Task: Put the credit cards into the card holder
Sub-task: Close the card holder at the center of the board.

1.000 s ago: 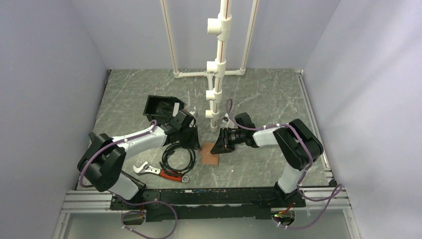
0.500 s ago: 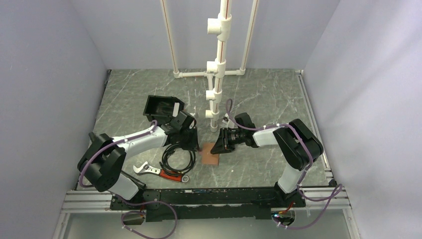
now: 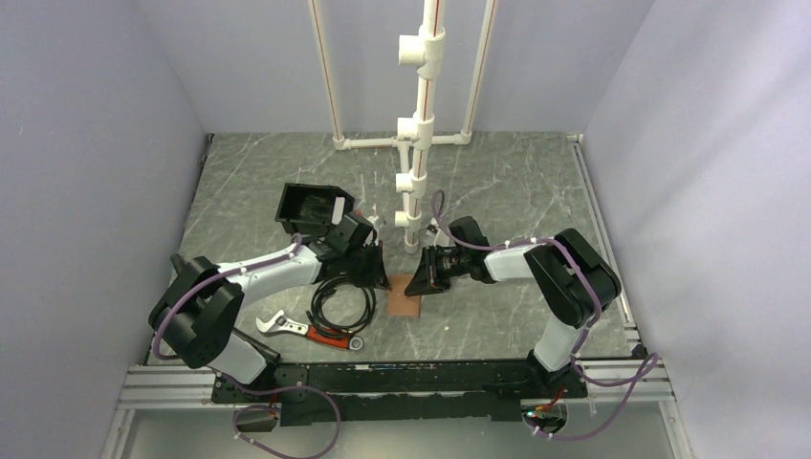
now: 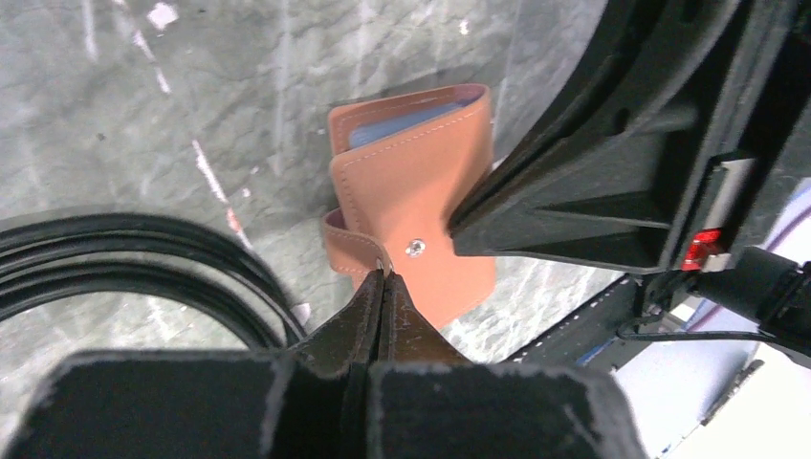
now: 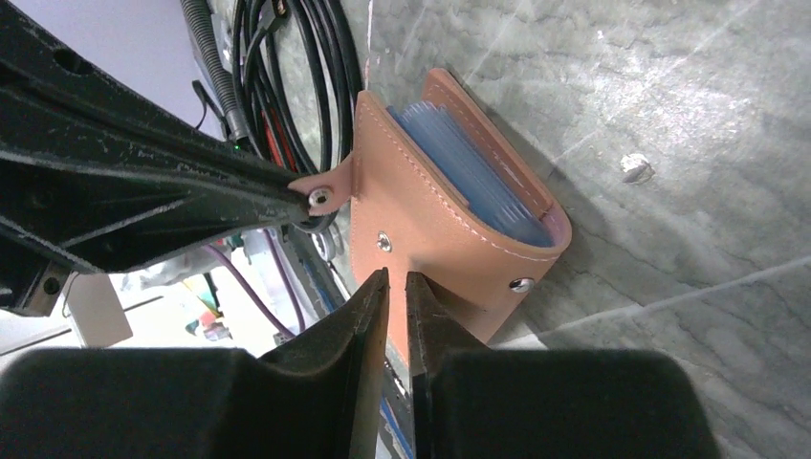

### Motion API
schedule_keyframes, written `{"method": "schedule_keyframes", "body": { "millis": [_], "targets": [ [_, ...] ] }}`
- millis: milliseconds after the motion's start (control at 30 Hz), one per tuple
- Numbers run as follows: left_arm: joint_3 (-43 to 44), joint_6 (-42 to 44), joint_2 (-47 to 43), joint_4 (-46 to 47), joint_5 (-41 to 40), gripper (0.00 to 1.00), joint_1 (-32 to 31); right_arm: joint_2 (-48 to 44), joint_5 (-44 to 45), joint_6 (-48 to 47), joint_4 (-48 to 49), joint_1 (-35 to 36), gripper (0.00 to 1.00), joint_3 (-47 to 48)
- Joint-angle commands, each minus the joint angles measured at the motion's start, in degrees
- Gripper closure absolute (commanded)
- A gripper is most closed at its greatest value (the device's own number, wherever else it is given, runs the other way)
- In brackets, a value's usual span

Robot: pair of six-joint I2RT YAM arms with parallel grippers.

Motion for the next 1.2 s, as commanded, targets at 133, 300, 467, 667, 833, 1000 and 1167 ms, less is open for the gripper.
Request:
{"method": "schedule_keyframes", "body": {
  "millis": [133,300,467,667,833,1000,1167],
  "targets": [
    [0.12,-1.65,2.28,7.68,8.53,1.00,-0.27,-0.29,6.70,0.21,-2.97,1.18,0.90,-0.31],
    [2.71,1.06,4.16,2.90,8.29,1.00,-0.85,-0.65,7.95,1.09,-2.62,1.18,0.92,-0.95],
    [4.20,3.26,5.57,0.51,7.92,1.00,-1.14,0.07,7.36,0.85,-2.88,1.26,0.93,-0.44],
    [4.72,3.66,7.06,1.75,9.64,1.00,-1.46,0.77,7.30,0.65,-3.14,1.35,0.93,-0.22],
    [6.37,4.98,8.46,-0.59,9.40,1.00,-2.39,0.83,7.86,0.30,-3.75,1.53,0.93,0.13],
    [6.72,5.13,9.29,-0.50,9.61,1.00,-3.23,1.28,7.96,0.47,-3.46,1.67,0.93,0.23],
    [5.96,4.75,9.87,0.06,9.66,1.00,-3.50,0.64,8.64,0.88,-3.64,1.69,0.93,0.23]
  ]
}}
